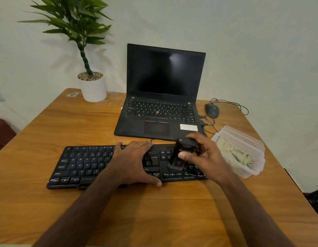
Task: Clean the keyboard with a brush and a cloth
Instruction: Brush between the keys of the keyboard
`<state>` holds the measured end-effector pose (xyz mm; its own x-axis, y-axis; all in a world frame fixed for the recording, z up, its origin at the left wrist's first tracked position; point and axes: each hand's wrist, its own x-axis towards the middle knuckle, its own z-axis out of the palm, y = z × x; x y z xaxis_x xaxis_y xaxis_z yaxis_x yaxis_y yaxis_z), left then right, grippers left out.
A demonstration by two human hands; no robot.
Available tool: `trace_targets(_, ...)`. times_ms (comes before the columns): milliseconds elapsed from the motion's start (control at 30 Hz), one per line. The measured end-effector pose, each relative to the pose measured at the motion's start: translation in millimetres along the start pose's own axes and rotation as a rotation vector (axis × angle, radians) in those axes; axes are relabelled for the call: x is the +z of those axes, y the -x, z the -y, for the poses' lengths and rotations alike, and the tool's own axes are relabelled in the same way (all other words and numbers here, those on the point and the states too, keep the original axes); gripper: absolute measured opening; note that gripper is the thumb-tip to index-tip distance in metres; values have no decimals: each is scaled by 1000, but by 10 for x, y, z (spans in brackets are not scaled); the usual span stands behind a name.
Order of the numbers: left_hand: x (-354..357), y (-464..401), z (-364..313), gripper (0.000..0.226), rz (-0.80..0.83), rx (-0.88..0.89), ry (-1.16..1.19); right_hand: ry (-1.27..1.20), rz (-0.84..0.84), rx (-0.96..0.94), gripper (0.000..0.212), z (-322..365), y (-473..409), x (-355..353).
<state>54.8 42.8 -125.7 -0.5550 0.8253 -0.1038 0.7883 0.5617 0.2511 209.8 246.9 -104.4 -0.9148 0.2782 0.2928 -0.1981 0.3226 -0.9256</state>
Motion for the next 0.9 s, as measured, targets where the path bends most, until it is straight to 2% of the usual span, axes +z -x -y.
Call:
trace_targets(67,-16,5,-7,136,2,-1,3,47,37,-2,36,-43,0,56)
trace_targets(200,-41,7,-21,136,24,-3,-12,71,-37,-12,36,-53,-69,11)
trace_targets(333,-40,2,-4,136,19,0,3,113,32,5,36,-78,-4,-22)
trace_targets(633,-31,0,18,138,13,4,14,336,85,-6,36,36,157,-714)
trace_targets(900,-22,-13,15,141,13,-4,10,258,50,-22,32,30,225,-867)
